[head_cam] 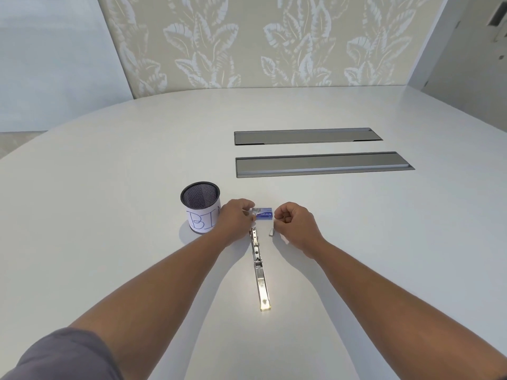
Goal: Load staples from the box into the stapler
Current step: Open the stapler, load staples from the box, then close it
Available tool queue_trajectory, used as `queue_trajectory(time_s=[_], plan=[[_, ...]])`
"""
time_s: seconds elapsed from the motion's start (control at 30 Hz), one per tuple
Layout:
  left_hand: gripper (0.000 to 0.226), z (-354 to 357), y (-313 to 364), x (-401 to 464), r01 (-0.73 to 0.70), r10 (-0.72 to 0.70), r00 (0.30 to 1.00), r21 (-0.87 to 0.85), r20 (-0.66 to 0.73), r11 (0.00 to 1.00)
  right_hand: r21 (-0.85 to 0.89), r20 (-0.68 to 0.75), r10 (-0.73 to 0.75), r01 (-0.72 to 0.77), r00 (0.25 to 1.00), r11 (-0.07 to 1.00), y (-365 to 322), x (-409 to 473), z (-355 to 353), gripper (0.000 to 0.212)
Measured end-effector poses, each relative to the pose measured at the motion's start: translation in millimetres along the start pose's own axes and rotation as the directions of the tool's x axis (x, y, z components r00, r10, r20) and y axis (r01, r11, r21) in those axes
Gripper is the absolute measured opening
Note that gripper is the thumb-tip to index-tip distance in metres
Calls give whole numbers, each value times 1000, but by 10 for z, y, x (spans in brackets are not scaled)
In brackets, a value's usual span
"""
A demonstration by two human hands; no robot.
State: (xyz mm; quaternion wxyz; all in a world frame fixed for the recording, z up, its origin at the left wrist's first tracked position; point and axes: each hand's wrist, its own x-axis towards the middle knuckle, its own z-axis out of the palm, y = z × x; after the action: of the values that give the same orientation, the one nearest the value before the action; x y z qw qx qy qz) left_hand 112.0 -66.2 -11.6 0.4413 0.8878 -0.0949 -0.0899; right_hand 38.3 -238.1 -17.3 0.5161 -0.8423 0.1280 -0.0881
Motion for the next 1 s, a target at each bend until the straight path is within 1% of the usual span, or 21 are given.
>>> queue_trajectory(time_s=[0.1,0.2,0.33,0.5,0.57,0.67,0.73,0.83,0.93,1.0], plan=[[31,-16,-42,-88,-1,1,1000,-27,-1,1000,-49,50,-18,21,999,999,-20,-83,-9,13],[29,-10,-73,-178,-19,18,1000,-35,-25,999,-91,76,-49,56,996,994,-12,-175,-3,18],[26,-21,-98,-310,-36,34,999,-46,-37,998,-168,54,-111,118,992,979,-13,-273,29,17],[26,-71,-114,-453,25,-30,999,-176,-23,984,-172,34,-144,148,989,974,-31,-382,41,14],[25,-96,-95,-505,16,-28,998,-230,-51,973,-148,22,-157,158,987,976,-57,-430,40,13],[19,-138,-41,-590,-42,15,995,-265,-101,963,-58,23,-160,161,987,985,-123,-506,57,15],[15,-162,-2,-638,-61,43,997,-294,-66,954,-5,32,-171,171,985,985,-178,-551,82,17],[11,-192,44,-687,-45,53,998,-349,15,936,46,48,-220,217,974,975,-250,-598,115,20],[21,-220,66,-704,-31,50,998,-381,41,924,96,68,-257,251,964,963,-291,-607,139,23],[24,-235,73,-716,-15,43,997,-395,63,919,98,63,-277,270,959,958,-305,-610,150,24]])
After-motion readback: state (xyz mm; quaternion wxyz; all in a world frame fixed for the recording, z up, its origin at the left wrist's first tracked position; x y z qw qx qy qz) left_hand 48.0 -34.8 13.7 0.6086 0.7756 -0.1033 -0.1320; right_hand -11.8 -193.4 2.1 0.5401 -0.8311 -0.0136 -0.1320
